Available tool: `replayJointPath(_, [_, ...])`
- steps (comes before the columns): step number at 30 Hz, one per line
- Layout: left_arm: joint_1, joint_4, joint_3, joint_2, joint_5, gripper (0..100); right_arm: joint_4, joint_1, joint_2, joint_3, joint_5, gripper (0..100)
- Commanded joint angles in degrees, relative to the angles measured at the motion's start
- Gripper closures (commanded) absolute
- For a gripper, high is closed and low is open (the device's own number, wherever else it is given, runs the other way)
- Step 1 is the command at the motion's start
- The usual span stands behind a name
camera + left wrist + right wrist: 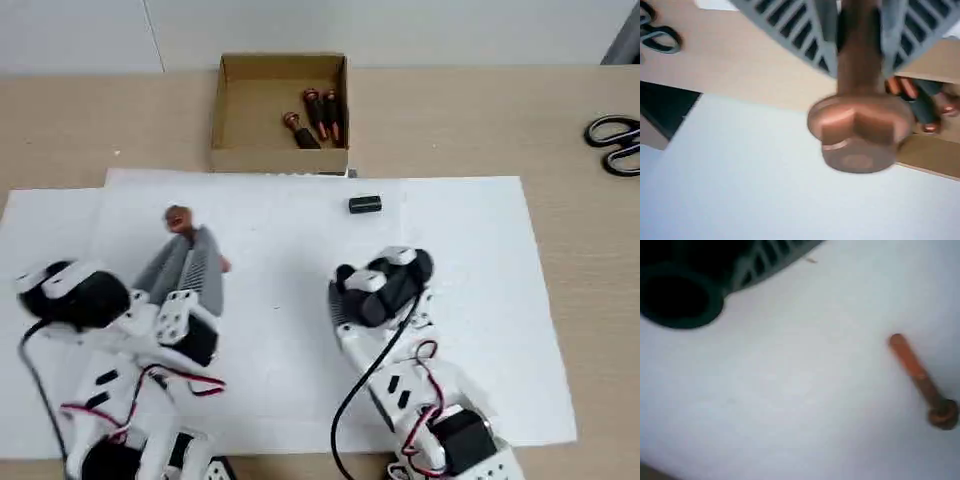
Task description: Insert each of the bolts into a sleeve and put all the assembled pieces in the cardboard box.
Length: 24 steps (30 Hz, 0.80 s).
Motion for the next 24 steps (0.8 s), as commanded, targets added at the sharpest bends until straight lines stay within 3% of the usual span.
replayJointPath(1, [3.1,-4.1,0.7,-0.6,2.1,99,-3.2,-4.0,-0.7,0.0,0.6,99.5])
replayJointPath(13, [16.1,-4.4,5.7,-0.6,2.3,99,-10.5,-11.0,-0.7,5.3,0.6,99.5])
replayJointPath(24, [17.8,-4.2,6.0,-0.5,2.1,99,-10.0,-11.5,-0.7,2.7,0.6,99.5])
